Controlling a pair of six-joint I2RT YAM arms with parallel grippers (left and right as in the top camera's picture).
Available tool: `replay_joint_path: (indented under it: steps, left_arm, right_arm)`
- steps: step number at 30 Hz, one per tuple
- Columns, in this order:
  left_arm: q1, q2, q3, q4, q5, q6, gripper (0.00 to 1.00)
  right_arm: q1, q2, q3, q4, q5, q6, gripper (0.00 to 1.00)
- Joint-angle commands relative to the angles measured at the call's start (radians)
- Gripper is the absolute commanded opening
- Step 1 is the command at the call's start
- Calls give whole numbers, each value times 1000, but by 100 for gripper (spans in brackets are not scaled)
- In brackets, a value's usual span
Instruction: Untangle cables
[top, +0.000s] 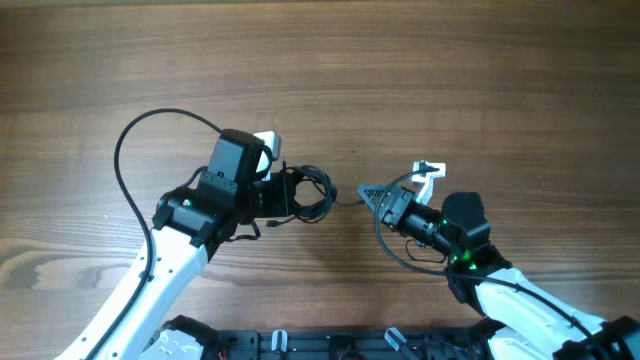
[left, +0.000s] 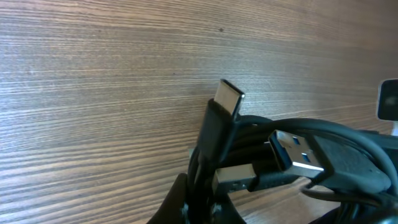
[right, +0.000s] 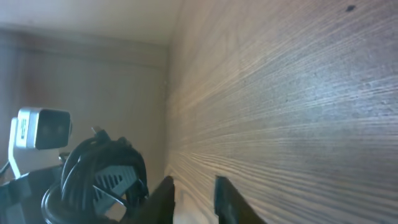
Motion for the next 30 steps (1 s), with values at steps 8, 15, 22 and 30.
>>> replay_joint_path:
  steps: [8,15,22,30]
  left_arm:
    - [4,-9,16,21,-38,4,4]
    - [-43,-9,15,37,-38,-122,4]
    - [-125,17,15,54,3,-173,4]
    - [-161,28,16,111,66,-134,4]
  right_arm:
    - [5,12,11,6,2,114,4]
    - [64,12,11,63,38,138,5]
    - [125,12,11,178,110,187,4]
    - [133,12,11,183,132,116,45]
